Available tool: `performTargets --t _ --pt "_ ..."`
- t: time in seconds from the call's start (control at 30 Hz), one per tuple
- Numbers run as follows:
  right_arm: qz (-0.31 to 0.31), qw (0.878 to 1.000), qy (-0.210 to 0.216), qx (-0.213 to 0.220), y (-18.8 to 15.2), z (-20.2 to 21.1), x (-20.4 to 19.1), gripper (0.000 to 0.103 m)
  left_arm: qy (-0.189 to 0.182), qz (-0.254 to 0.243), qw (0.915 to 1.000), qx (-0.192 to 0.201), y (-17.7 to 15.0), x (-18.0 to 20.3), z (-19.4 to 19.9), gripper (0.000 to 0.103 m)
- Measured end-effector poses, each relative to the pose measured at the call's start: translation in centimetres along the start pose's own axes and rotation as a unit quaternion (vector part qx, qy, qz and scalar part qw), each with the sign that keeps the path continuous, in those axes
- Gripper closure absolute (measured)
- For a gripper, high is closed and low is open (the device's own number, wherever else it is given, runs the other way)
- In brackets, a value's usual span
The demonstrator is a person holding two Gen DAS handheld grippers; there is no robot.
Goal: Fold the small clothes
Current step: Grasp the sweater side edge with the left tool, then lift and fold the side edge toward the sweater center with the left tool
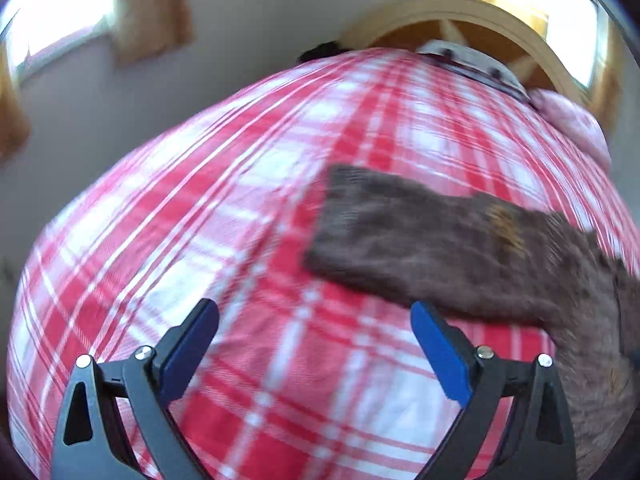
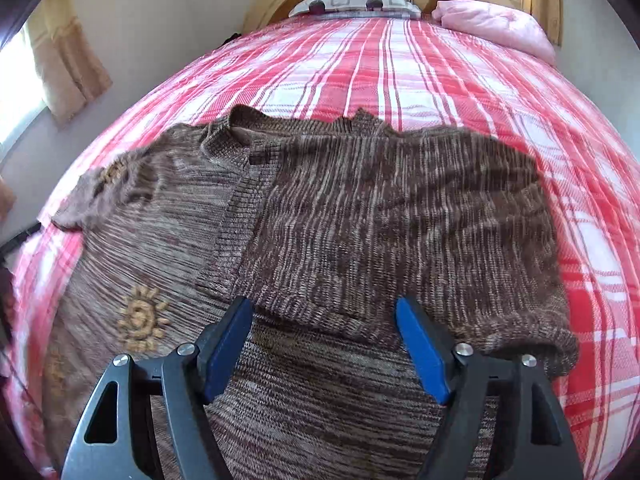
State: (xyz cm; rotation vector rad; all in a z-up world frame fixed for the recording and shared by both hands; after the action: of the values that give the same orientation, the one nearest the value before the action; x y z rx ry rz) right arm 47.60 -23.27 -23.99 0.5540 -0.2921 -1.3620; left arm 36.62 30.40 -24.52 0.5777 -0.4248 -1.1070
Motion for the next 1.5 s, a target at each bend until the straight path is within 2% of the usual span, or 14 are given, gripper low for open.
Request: performTargets --t 0.1,0.2,0.33,0.47,0.63,0.7,0.77,0.83,0.93,1.07,1.2,1.37,1.5 --pt "0.058 0.998 -0.023 0.004 -1.1 0.7 -1.9 0.026 -0.015 0.04 0.999 -0.016 -0.7 -1.6 -1.1 0.006" --pt "0.077 0.997 0.002 0.017 -1.9 1.4 -3.2 0.026 -0.036 0.059 0.9975 -0.016 -0.7 -1.7 -1.4 0.018" --pt "0.11 0.994 -0.015 0.021 -3.0 0.8 -4.0 0.026 -0.075 0.08 0.9937 -0.023 -0.1 -0.3 -1.7 0.039" --pt "0.104 0.994 -0.008 0.02 -3.2 0.8 -3.7 0.026 -0.1 0.095 0.9899 -0.034 0.6 1.6 -2.5 0.039" --pt "0.105 0.994 -0.011 0.025 -3.2 0.8 -3.7 0.026 -0.107 0.118 0.9868 -0.03 1.4 2.1 -3.3 0.042" --pt "0.106 0.994 -0.012 0.026 -3.2 0.8 -3.7 0.026 -0.096 0.114 0.9883 -0.032 1.7 2.0 -3.8 0.053" --pt "0.105 0.994 -0.01 0.027 -3.2 0.8 -3.7 0.025 -0.091 0.122 0.9878 -0.032 1.9 1.4 -4.2 0.076" --pt "0.104 0.994 -0.01 0.027 -3.2 0.9 -3.7 0.025 -0.106 0.138 0.9841 -0.035 2.1 0.8 -4.7 0.091" --pt "0.105 0.994 -0.011 0.027 -3.2 0.9 -3.6 0.025 -0.131 0.165 0.9771 -0.031 2.3 0.3 -4.3 0.093" --pt "0.104 0.994 -0.01 0.027 -3.2 0.8 -3.6 0.025 -0.135 0.14 0.9809 0.002 3.1 1.3 -2.3 0.094" --pt "0.104 0.994 -0.011 0.028 -3.3 0.9 -3.7 0.025 -0.152 0.126 0.9798 0.032 4.8 3.0 0.2 0.094" --pt "0.104 0.994 -0.011 0.028 -3.2 0.9 -3.6 0.025 -0.179 0.116 0.9747 0.068 7.6 6.0 3.3 0.094" --pt "0.103 0.994 -0.011 0.029 -3.2 0.9 -3.6 0.025 -0.229 0.085 0.9657 0.088 9.2 11.3 6.4 0.094"
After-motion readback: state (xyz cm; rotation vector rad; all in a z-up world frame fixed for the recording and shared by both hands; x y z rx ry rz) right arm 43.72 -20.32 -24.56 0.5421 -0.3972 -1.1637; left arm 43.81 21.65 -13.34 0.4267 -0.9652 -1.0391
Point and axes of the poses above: each gripper's, at about its wrist camera, not at the fingertips, and z roughly against the way its jaws point, x to its right, y to its top, the point moved 9 cm from there along -z, roughly the way its jaws point, and after that the axes turned 5 degrees about -z, right-handed, at the moved point
